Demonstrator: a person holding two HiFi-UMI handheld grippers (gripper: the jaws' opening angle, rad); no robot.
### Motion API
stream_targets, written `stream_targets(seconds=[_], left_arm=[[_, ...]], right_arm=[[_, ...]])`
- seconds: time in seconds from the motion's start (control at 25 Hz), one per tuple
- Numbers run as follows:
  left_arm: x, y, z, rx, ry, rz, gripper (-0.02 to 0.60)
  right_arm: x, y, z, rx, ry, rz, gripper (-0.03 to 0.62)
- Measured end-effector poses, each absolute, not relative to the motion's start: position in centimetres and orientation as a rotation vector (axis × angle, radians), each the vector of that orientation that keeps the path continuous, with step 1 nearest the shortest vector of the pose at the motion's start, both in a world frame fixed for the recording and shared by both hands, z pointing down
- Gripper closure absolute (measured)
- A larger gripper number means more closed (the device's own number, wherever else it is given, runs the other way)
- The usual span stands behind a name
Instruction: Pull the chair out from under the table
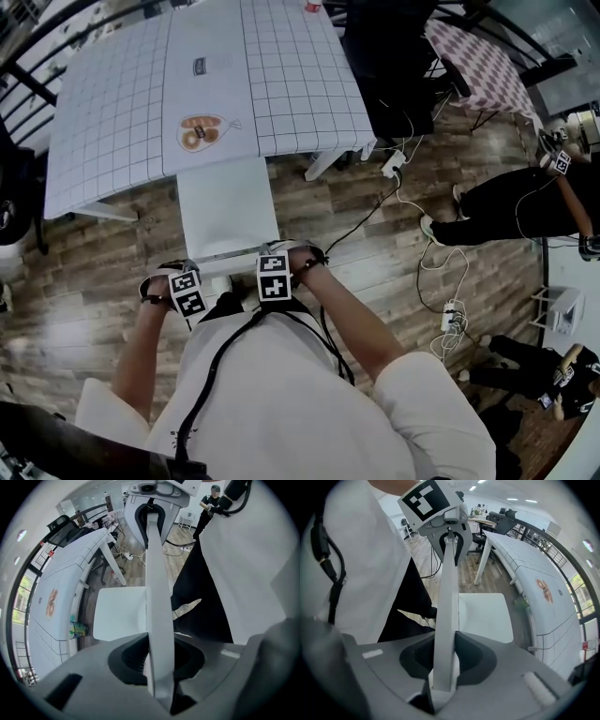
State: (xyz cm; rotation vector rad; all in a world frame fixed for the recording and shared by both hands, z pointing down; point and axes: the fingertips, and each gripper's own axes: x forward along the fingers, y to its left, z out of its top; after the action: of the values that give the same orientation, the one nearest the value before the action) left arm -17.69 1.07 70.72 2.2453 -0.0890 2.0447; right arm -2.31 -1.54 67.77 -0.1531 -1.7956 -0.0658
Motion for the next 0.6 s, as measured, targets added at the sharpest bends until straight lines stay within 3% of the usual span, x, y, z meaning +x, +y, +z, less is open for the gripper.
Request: stream_targets(seconds=[0.6], left_arm=[[-17.22, 1.01, 70.60, 2.271, -0.073, 1.993, 0.489]], right_arm=[[-1.86, -1.71, 67.55, -0.151, -1.836, -0.045, 0.502]])
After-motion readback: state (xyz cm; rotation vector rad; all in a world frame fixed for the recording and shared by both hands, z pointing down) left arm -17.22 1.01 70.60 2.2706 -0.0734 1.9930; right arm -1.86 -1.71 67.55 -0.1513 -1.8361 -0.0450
